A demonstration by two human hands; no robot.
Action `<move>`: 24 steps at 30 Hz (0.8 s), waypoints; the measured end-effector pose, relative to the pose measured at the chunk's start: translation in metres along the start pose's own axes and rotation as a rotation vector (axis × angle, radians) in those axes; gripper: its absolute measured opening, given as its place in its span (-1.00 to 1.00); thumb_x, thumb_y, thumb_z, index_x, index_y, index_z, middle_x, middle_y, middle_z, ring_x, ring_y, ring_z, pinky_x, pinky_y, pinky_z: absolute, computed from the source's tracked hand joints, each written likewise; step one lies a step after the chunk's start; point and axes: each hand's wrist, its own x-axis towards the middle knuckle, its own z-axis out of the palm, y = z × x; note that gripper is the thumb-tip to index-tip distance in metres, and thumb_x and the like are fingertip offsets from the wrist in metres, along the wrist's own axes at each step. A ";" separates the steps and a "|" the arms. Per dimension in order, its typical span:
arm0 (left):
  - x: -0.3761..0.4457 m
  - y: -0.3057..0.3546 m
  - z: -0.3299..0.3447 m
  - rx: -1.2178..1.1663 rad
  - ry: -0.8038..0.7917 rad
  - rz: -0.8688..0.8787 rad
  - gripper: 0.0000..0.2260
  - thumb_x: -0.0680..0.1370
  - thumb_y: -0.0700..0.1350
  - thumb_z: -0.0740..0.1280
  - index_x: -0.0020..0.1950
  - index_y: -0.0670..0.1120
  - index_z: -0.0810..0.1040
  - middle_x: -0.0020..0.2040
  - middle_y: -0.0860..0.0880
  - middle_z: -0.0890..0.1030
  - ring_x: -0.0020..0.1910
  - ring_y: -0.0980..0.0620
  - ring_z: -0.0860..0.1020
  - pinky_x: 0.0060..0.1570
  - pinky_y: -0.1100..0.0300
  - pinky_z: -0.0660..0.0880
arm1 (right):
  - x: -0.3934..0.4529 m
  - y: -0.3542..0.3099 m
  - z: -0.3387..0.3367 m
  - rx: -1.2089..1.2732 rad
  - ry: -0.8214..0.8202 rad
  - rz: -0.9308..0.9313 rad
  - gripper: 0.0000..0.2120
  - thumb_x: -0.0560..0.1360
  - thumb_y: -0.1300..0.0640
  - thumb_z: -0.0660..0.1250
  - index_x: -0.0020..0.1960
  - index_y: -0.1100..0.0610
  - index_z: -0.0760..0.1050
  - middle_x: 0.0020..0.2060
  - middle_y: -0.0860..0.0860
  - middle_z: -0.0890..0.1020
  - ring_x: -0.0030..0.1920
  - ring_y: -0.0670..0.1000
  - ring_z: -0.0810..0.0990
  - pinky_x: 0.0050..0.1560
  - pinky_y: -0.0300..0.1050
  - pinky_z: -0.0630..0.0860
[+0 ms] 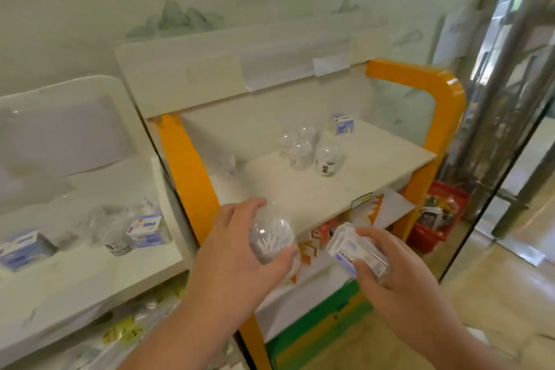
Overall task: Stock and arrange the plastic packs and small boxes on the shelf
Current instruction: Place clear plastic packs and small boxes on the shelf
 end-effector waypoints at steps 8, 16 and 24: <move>0.072 0.039 0.088 -0.050 -0.076 0.091 -0.39 0.28 0.43 0.34 0.27 0.47 0.19 0.14 0.51 0.27 0.18 0.36 0.37 0.03 0.42 0.28 | 0.029 0.070 -0.050 0.000 0.091 0.140 -0.59 0.53 0.03 0.36 0.27 -0.33 0.34 0.17 -0.40 0.43 0.14 -0.21 0.51 -0.09 -0.24 0.60; 0.205 0.059 0.191 -0.183 -0.032 0.067 -0.33 0.29 0.32 0.40 0.34 0.28 0.25 0.19 0.27 0.33 0.21 0.20 0.40 0.06 0.36 0.29 | 0.123 0.119 -0.092 -0.089 0.149 0.197 -0.55 0.50 -0.05 0.38 0.12 -0.54 0.26 0.06 -0.55 0.36 0.02 -0.28 0.53 -0.18 -0.32 0.57; 0.333 0.041 0.251 -0.049 -0.022 -0.054 -0.33 0.30 0.14 0.42 0.37 0.16 0.27 0.21 0.02 0.39 0.10 -0.05 0.49 -0.07 0.15 0.38 | 0.219 0.160 -0.114 -0.071 0.099 0.170 -0.57 0.52 -0.12 0.34 0.18 -0.56 0.24 0.06 -0.72 0.28 0.05 -0.48 0.41 -0.24 -0.33 0.45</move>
